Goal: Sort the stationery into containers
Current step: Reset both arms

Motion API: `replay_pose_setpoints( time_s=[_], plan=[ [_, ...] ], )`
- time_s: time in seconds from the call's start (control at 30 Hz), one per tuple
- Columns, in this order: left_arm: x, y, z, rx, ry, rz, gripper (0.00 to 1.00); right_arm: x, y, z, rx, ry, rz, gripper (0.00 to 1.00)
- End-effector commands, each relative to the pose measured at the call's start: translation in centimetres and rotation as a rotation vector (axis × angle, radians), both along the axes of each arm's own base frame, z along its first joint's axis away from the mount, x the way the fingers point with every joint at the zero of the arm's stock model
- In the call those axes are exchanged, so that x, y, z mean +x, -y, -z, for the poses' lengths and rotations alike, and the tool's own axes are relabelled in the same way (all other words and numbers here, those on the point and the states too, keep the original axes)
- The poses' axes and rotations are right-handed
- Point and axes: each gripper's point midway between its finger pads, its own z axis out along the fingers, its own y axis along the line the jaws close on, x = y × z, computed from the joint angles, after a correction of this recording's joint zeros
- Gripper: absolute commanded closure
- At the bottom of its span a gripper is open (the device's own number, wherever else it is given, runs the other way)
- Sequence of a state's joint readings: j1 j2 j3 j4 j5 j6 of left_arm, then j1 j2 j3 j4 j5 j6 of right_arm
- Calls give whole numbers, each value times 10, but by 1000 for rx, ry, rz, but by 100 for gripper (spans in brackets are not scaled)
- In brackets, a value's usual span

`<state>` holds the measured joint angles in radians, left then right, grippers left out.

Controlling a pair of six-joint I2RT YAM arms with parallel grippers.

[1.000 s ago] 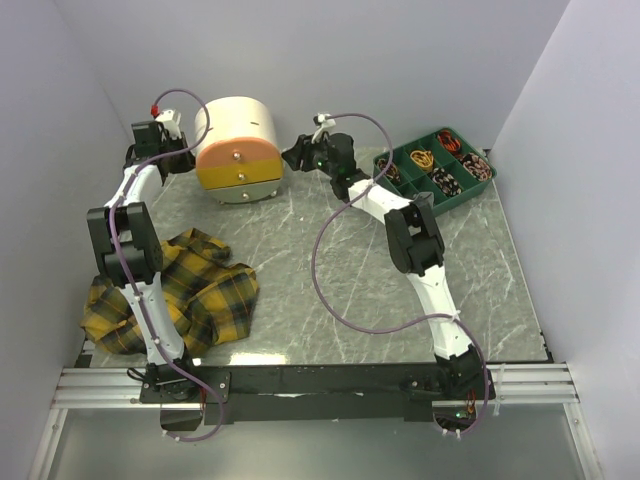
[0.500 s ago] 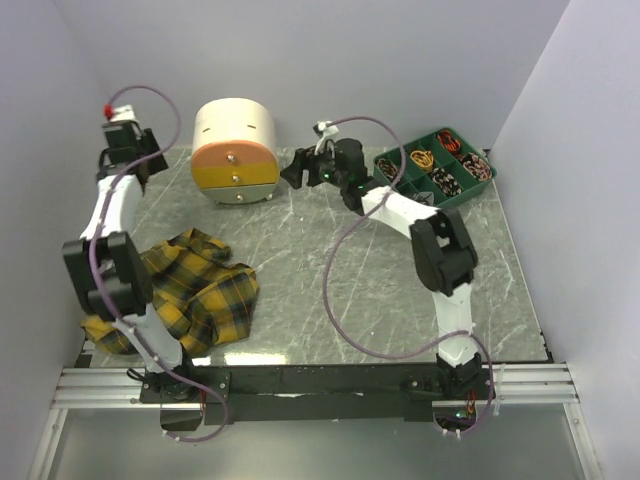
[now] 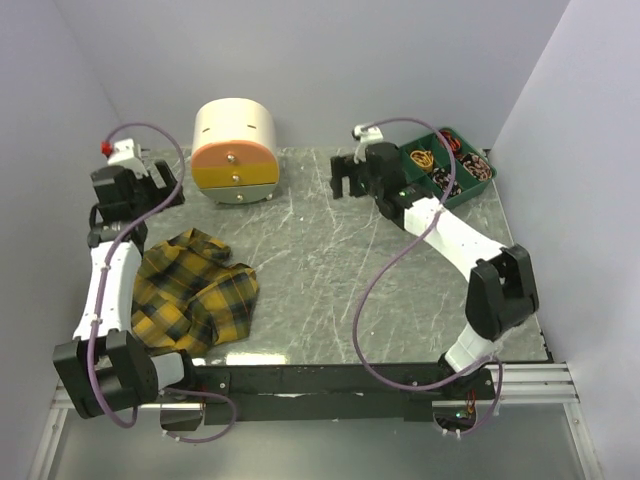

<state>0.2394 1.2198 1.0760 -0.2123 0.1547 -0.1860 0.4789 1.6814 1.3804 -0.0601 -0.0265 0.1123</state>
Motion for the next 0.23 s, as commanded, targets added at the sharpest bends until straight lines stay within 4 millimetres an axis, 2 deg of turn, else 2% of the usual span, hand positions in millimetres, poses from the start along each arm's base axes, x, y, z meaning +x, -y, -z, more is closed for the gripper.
replay_pose_setpoints(
  time_s=[0.0,0.03,0.07,0.1,0.13,0.2],
  plan=[
    [-8,25,16,-10,24,79,0,-25,70,1,-178,9,218,0],
    [-10,28,16,-9,33,83,1,-33,75,8,-194,1,217,0],
    [-10,32,12,0,52,90,1,-40,79,-4,-195,32,213,0],
    [-11,35,16,-3,47,96,1,-44,79,-5,-195,41,197,0],
    [-11,37,17,-6,49,98,1,-50,82,2,-202,30,196,0],
    [-9,40,17,-9,59,107,1,-58,86,-5,-190,47,191,0]
  ],
)
